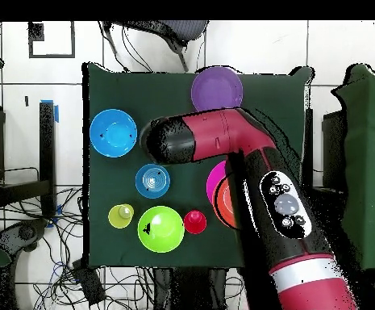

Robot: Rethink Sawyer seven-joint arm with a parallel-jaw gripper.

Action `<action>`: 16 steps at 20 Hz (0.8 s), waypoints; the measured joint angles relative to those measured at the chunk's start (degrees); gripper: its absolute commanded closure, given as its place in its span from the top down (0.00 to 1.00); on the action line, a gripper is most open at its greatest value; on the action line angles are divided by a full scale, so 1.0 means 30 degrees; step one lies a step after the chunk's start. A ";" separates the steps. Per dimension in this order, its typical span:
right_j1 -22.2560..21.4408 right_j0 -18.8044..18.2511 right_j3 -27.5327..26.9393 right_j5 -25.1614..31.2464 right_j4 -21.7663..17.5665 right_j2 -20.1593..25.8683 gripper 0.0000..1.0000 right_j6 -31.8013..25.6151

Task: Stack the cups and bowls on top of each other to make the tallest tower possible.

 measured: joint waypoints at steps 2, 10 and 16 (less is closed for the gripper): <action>-0.0210 -0.0217 0.0235 0.0000 0.0000 0.0168 1.00 0.0000; -0.0605 -0.0637 0.0370 0.0000 -0.0063 0.0355 1.00 0.0000; -0.0554 -0.0580 0.0366 -0.0008 -0.0477 0.0354 1.00 0.0000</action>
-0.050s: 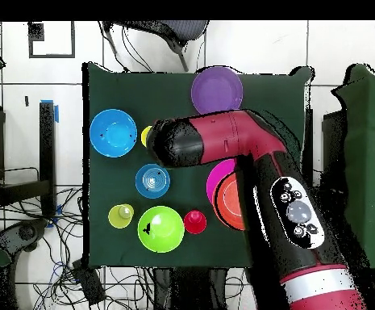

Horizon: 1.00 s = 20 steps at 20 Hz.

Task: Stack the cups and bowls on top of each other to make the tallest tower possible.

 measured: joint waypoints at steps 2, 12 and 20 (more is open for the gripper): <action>0.0152 0.0154 -0.0051 -0.0059 -0.0370 -0.0021 1.00 0.0000; 0.1306 0.1094 -0.0288 -0.1337 -0.1725 -0.0205 1.00 0.0000; 0.2060 0.1847 -0.0771 -0.2094 -0.2463 -0.0882 1.00 0.0000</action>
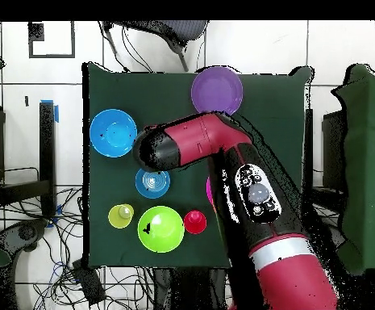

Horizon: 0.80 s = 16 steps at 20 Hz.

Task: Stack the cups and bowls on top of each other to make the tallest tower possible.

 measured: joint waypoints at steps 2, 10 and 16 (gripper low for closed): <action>-0.0053 0.0146 -0.0039 -0.0087 -0.0048 -0.0151 1.00 0.0000; -0.0465 0.0286 -0.0709 -0.0163 -0.0052 -0.0847 1.00 0.0000; -0.0461 0.0290 -0.1162 -0.0333 -0.0052 -0.1046 1.00 0.0000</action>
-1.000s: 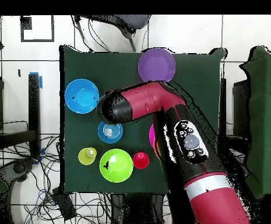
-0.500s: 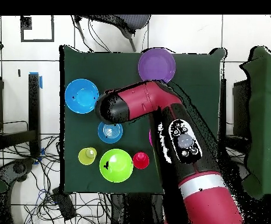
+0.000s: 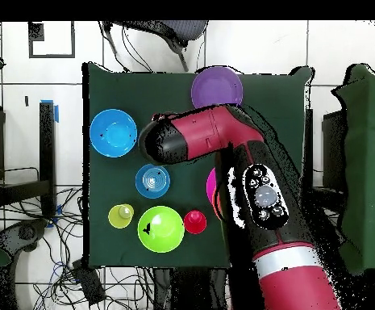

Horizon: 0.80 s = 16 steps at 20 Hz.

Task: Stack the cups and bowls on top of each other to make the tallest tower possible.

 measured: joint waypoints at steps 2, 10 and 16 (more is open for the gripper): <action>0.0010 0.0006 -0.0210 -0.0147 0.0000 -0.0088 1.00 0.0000; 0.0210 0.0193 -0.0812 -0.0818 0.0000 -0.0432 1.00 0.0000; 0.0272 0.0528 -0.1047 -0.0843 0.0000 -0.0814 1.00 0.0000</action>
